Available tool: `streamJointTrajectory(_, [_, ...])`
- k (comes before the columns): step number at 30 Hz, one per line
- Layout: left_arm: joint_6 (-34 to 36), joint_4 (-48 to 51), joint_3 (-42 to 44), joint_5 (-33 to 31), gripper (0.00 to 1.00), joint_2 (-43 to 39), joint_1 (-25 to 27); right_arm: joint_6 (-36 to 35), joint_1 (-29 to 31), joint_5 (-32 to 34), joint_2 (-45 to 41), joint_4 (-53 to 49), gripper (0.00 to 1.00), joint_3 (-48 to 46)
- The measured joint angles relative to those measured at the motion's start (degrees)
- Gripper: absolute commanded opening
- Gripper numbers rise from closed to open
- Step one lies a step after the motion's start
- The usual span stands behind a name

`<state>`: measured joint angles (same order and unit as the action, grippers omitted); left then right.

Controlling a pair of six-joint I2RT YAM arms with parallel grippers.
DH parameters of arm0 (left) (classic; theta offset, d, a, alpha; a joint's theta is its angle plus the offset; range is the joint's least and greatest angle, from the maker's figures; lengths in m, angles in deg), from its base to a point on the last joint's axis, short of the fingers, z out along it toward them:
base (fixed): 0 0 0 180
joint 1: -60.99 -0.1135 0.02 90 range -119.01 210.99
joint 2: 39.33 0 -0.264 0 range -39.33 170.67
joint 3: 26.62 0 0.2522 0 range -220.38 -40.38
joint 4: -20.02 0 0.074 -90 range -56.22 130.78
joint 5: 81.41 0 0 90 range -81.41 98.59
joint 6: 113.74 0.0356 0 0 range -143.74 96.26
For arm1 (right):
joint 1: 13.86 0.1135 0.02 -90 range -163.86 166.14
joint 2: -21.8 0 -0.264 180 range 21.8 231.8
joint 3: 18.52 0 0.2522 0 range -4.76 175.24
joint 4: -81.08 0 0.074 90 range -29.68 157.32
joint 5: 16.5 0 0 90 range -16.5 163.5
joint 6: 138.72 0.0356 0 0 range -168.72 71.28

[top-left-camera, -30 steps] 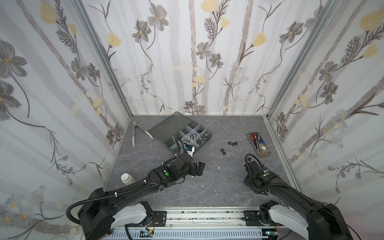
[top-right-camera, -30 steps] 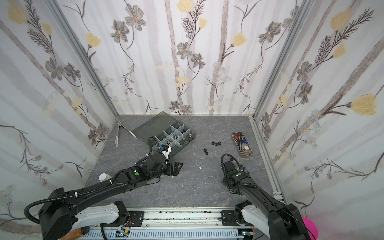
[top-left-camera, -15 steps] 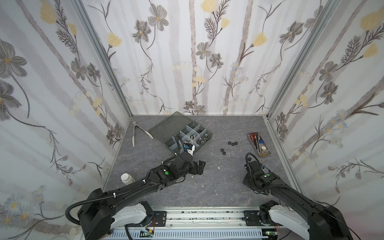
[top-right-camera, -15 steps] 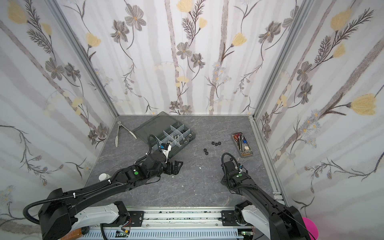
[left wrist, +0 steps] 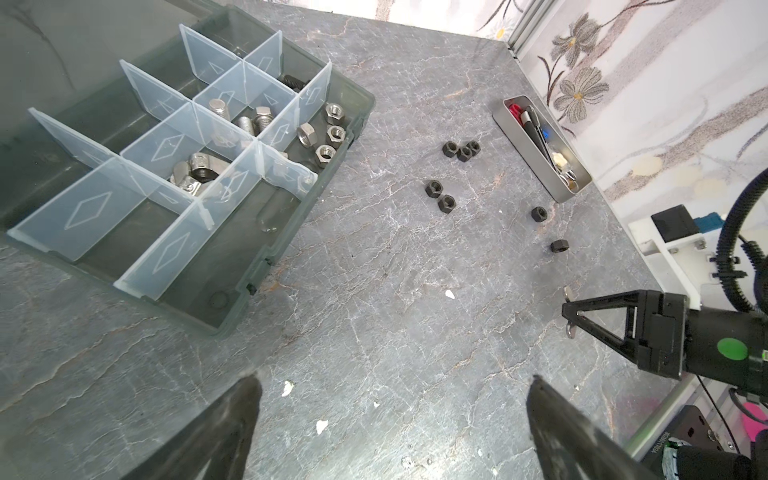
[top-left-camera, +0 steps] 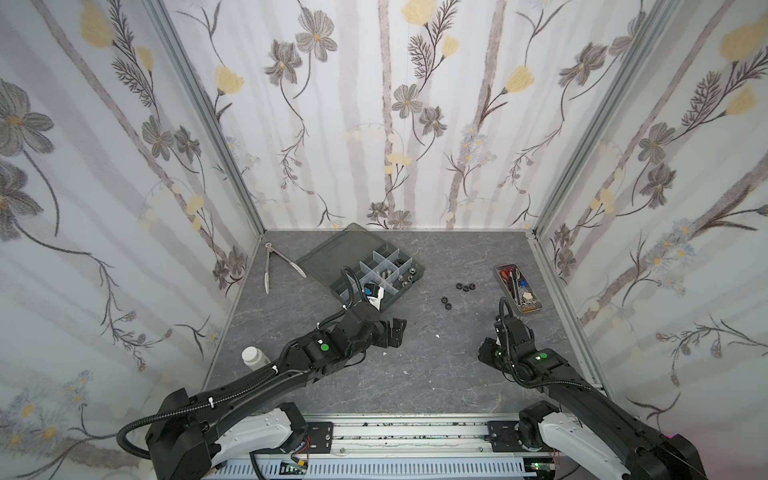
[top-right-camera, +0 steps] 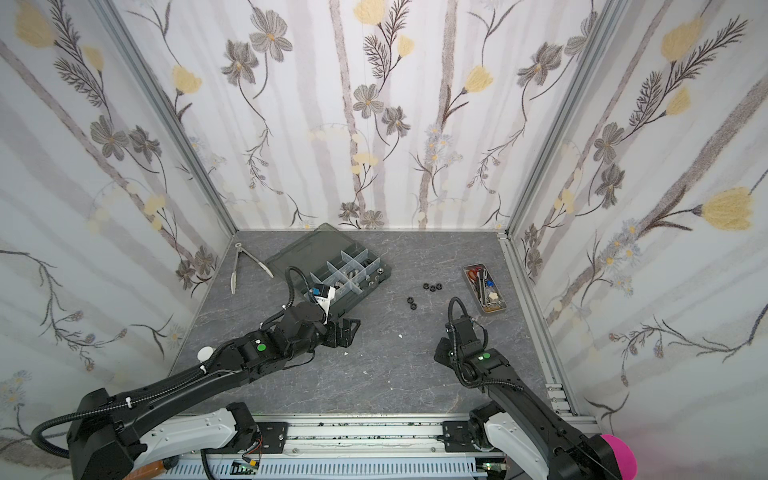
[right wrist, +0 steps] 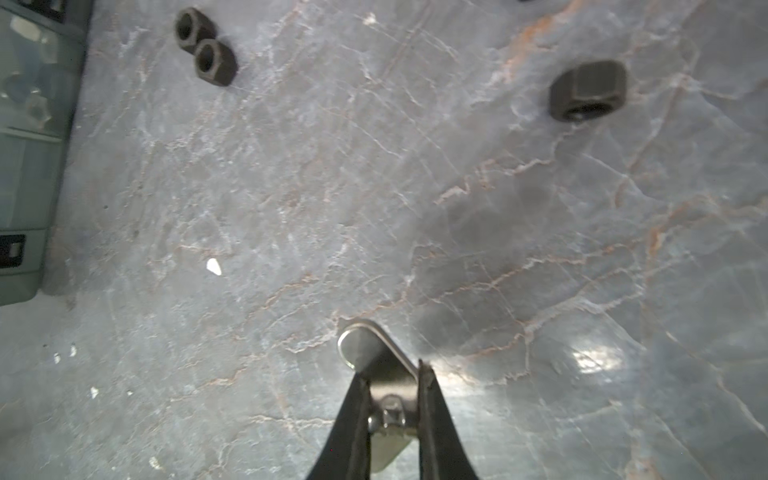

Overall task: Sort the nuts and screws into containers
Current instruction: 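Lift the wing nut and carry it over the organizer with the right gripper, then open the right gripper to drop the wing nut into the compartment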

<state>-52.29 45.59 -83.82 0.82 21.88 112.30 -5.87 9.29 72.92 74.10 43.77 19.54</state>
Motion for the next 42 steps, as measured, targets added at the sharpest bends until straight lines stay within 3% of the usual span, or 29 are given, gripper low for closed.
streamJointTrajectory(7, [-0.2, 5.5, -3.6, -2.2, 1.00, -3.6, 0.0, -2.8, 3.0, -3.6, 7.9, 4.9, 0.07, 6.1])
streamJointTrajectory(20, [-0.2, 16.4, -6.1, -6.8, 1.00, -10.8, -0.3, -5.9, 11.6, -7.2, 31.2, 14.4, 0.06, 26.4])
streamJointTrajectory(34, [1.4, 20.8, -6.7, -10.5, 1.00, -14.2, -0.8, -8.9, 15.2, -13.5, 59.0, 15.1, 0.07, 57.7])
streamJointTrajectory(42, [3.9, 20.7, -6.7, -13.2, 1.00, -14.3, -1.8, -10.1, 16.6, -15.8, 70.1, 13.7, 0.07, 72.0])
